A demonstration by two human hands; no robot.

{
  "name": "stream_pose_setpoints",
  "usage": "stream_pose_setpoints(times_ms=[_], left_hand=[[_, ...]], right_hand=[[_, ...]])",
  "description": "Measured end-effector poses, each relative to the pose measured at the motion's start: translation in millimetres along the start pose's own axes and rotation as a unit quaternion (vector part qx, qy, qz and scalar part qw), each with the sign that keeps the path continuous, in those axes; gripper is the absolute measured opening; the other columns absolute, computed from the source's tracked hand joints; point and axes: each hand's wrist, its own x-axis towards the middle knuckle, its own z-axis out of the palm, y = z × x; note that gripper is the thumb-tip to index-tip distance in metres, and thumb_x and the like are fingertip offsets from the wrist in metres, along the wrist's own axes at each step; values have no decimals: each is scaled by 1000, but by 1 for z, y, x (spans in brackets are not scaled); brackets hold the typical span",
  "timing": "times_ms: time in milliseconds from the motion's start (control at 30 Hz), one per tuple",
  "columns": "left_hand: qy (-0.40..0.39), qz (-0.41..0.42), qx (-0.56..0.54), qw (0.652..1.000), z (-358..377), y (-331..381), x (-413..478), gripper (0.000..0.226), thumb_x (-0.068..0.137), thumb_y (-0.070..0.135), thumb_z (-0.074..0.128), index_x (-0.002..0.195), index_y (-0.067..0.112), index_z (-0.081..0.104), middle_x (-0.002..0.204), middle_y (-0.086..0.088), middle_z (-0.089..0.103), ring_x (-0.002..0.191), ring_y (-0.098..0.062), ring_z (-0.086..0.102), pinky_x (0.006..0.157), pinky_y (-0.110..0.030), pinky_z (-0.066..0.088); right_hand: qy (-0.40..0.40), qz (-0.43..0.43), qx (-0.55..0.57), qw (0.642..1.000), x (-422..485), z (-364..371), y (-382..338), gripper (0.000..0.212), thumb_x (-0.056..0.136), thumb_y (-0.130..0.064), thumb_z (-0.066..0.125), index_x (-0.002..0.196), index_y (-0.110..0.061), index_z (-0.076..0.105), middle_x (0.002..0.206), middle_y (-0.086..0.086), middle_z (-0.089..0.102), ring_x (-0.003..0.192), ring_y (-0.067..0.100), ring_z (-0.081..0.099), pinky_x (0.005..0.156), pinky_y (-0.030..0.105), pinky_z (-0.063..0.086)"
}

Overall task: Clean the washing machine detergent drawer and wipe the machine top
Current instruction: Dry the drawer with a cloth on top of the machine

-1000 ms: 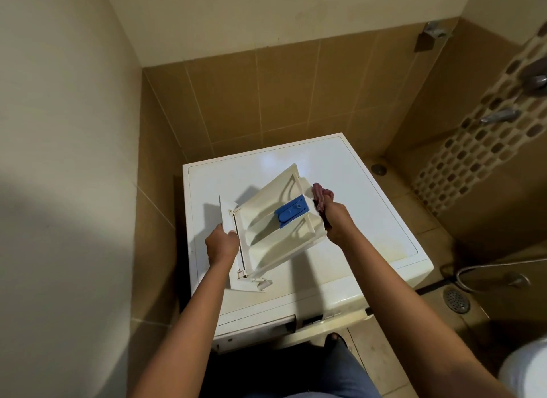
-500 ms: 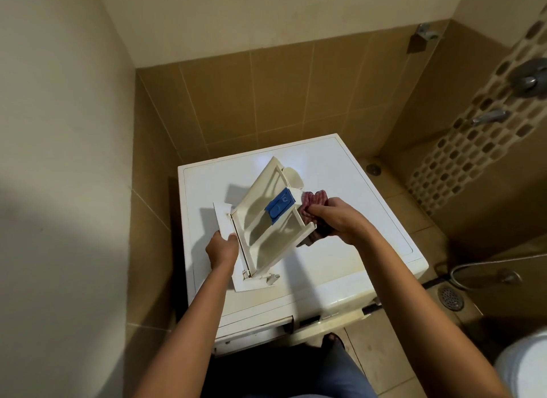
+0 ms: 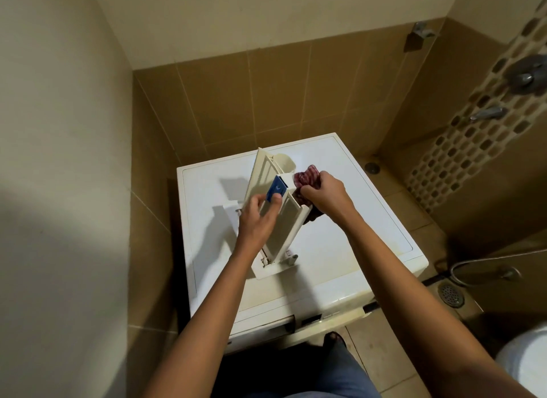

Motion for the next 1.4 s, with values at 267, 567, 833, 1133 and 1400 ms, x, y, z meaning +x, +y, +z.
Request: stream_pose_setpoints(times_ms=[267, 567, 833, 1133, 1400], left_hand=[[-11, -110, -29, 993, 3, 28, 15, 69, 83, 76, 44, 119, 20, 59, 107, -1, 60, 101, -22, 55, 85, -32, 42], [62, -138, -93, 984, 6, 16, 18, 39, 97, 48, 48, 110, 13, 58, 97, -5, 66, 80, -17, 61, 64, -26, 47], [154, -180, -141, 961, 20, 33, 24, 41, 97, 29, 50, 130, 6, 47, 118, -10, 60, 107, -32, 60, 96, -38, 49], [94, -185, -66, 976, 9, 25, 22, 52, 101, 40, 40, 142, 11, 27, 124, -13, 55, 107, -33, 60, 91, -46, 54], [-14, -178, -82, 981, -9, 32, 36, 38, 100, 36, 47, 131, 16, 46, 116, -9, 65, 97, -26, 67, 78, -38, 56]], right_hand=[[-33, -24, 139, 989, 1, 13, 2, 21, 83, -26, 61, 97, -11, 61, 90, 9, 67, 84, 26, 67, 72, 44, 59], [-83, 92, 692, 711, -36, 31, 63, 42, 86, -22, 42, 120, -6, 60, 134, 20, 53, 127, 39, 47, 112, 46, 31], [-47, -4, 505, 862, -68, 63, 34, 58, 98, -52, 30, 108, -3, 59, 97, 13, 64, 88, 17, 62, 85, 29, 46], [25, -92, 241, 966, -70, 141, 69, 78, 89, -72, 11, 153, -28, 8, 158, 1, 20, 146, 17, 16, 119, 46, 17], [-58, -66, 325, 942, -64, 112, 34, 58, 96, -49, 19, 149, -38, -2, 157, -21, -3, 144, 0, -2, 115, 22, 1]])
